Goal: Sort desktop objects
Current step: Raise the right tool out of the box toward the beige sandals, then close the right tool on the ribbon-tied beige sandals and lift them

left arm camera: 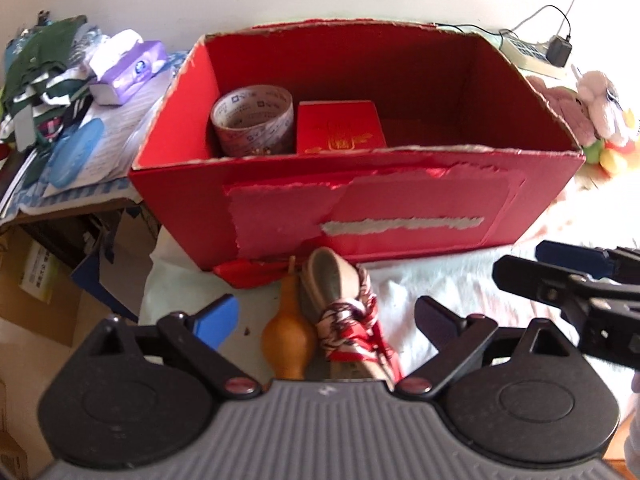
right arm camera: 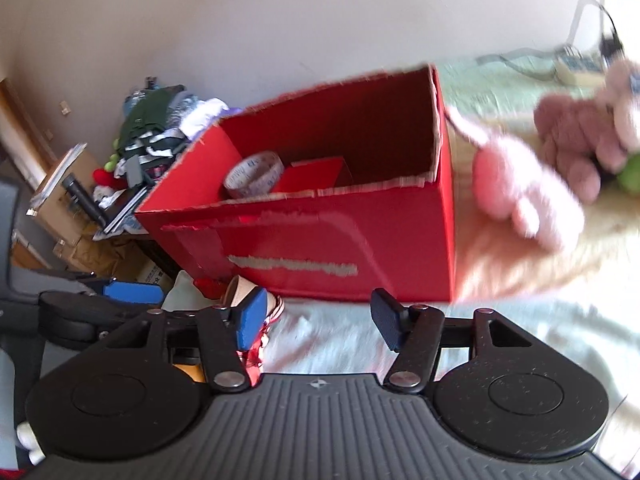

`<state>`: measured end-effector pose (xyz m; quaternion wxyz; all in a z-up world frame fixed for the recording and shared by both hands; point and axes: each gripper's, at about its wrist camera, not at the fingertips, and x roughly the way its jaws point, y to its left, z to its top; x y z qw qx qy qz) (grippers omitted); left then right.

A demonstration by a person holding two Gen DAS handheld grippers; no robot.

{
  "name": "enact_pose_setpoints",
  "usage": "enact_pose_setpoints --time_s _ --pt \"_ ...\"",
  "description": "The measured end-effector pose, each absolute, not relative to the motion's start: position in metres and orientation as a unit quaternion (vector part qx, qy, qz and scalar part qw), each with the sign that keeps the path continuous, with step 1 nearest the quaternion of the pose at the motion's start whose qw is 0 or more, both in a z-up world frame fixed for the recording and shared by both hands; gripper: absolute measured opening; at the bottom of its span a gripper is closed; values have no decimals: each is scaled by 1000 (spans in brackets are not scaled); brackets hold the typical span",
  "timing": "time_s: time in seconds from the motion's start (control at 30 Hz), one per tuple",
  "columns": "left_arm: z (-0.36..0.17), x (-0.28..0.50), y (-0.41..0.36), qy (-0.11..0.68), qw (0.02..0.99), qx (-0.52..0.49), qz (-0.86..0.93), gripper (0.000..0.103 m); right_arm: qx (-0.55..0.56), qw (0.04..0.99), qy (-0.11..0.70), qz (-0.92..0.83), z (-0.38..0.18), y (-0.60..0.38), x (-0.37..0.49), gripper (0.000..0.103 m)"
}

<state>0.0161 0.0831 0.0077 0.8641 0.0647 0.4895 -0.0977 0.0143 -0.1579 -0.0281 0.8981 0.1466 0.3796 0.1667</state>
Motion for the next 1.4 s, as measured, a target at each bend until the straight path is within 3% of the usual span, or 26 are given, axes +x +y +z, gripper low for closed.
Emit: enact_pose_setpoints --time_s 0.27,0.43,0.93,1.13,1.4 --pt "-2 20 113 491 858 73 -133 95 222 870 426 111 -51 -148 17 42" --pt "-7 21 132 496 848 35 -182 95 267 847 451 85 -64 -144 13 38" --pt "-19 10 157 484 822 -78 -288 100 319 829 452 79 -64 -136 6 38" --pt "-16 6 158 467 831 -47 -300 96 314 838 435 104 -57 -129 6 38" --pt "-10 4 172 467 835 -43 -287 92 273 817 472 190 -60 -108 33 41"
